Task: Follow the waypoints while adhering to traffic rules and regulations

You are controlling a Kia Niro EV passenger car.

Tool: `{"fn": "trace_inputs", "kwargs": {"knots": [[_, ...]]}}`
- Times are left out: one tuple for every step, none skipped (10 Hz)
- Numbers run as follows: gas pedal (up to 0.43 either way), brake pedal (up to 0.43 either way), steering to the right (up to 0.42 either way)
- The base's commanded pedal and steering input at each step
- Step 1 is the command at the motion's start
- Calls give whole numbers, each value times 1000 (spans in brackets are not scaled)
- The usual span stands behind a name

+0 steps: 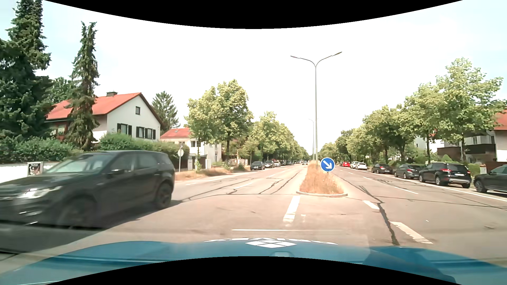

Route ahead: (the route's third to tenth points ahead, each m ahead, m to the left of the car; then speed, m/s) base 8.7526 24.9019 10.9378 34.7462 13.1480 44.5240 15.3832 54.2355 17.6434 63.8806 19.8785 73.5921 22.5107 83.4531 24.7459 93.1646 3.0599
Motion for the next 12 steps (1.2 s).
{"fn": "trace_inputs", "kwargs": {"knots": [[378,0,-462],[390,0,-502],[390,0,-540],[390,0,-574],[390,0,-585],[390,0,-583],[390,0,-575],[378,0,-565],[378,0,-556],[358,0,-541],[311,0,-521],[240,0,-498]]}}
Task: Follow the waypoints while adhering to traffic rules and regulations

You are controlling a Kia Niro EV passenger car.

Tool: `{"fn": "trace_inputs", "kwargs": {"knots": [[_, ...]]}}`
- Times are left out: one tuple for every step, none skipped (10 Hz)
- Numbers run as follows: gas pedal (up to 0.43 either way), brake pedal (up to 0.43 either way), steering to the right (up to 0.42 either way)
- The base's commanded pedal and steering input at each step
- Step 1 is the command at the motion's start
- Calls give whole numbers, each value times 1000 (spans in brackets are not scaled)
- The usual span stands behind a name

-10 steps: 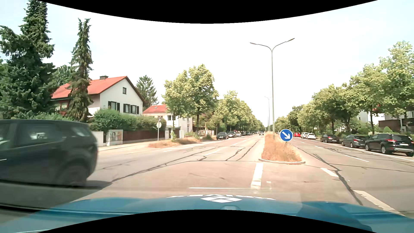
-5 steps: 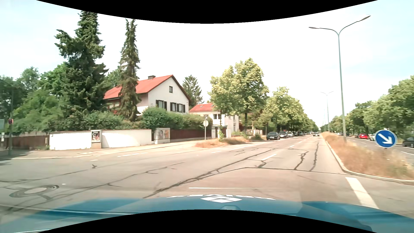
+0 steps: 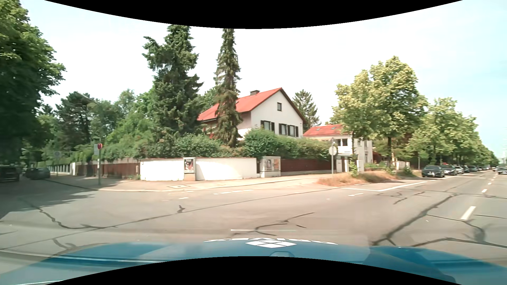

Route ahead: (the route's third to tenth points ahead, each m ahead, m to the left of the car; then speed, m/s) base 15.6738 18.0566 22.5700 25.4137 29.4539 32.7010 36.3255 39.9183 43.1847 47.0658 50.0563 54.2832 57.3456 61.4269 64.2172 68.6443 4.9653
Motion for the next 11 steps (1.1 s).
{"fn": "trace_inputs", "kwargs": {"knots": [[220,0,-479],[209,0,-466],[209,0,-460],[209,0,-458],[209,0,-455],[209,0,-447],[209,0,-434],[209,0,-424],[209,0,-410],[209,0,-383],[209,0,-349]]}}
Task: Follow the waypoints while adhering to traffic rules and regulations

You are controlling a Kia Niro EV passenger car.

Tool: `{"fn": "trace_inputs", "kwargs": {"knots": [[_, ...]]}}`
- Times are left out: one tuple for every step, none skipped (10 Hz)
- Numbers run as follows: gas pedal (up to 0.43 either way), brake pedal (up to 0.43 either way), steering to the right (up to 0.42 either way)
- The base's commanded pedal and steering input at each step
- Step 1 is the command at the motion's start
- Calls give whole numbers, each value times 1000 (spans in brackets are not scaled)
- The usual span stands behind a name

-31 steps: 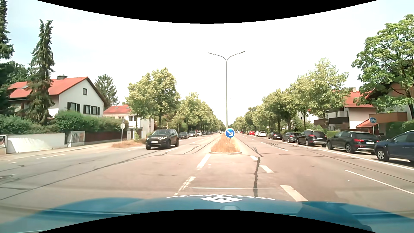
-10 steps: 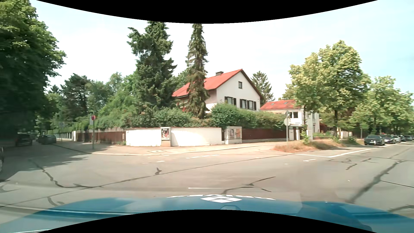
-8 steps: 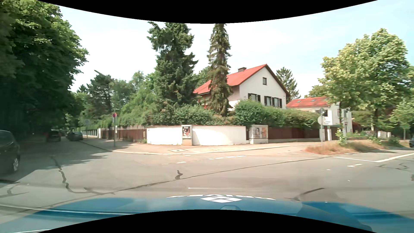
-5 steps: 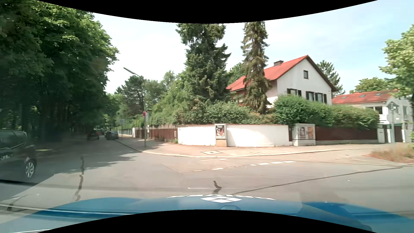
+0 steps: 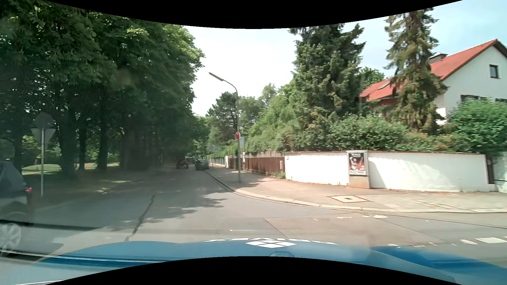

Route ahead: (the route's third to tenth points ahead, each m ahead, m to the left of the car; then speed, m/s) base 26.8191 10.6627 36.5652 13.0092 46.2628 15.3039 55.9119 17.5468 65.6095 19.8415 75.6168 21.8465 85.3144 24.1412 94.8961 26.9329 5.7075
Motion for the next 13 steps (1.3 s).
{"fn": "trace_inputs", "kwargs": {"knots": [[169,0,-304],[157,0,-276],[157,0,-240],[157,0,-209],[157,0,-189],[157,0,-174],[169,0,-166],[169,0,-158],[169,0,-144],[169,0,-114],[169,0,-96],[169,0,-83],[169,0,-69]]}}
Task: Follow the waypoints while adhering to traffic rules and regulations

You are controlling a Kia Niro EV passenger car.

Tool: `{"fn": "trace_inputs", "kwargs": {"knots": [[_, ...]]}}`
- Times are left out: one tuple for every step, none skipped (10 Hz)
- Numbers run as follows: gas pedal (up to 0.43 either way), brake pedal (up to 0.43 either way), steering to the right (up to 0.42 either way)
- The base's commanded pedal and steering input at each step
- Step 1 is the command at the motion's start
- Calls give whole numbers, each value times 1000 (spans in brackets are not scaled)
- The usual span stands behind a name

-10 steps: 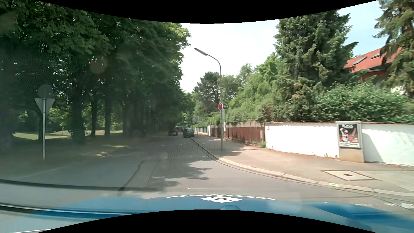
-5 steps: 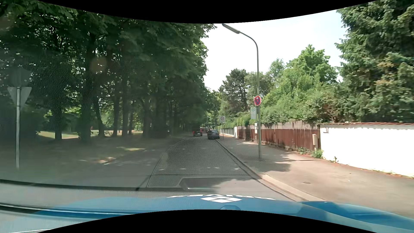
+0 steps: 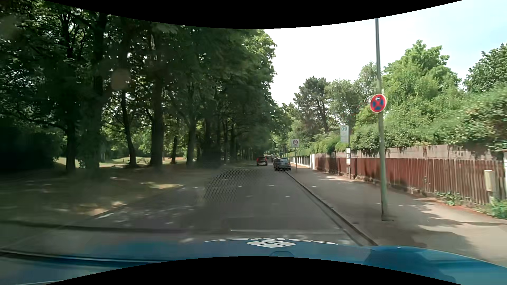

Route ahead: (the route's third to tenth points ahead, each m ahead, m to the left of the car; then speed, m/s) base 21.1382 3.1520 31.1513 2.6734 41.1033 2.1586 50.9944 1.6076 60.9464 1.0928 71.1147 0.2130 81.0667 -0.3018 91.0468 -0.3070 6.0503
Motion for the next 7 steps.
{"fn": "trace_inputs", "kwargs": {"knots": [[189,0,-52],[189,0,-44],[189,0,-32],[189,0,-20],[189,0,-15],[189,0,-6],[189,0,0]]}}
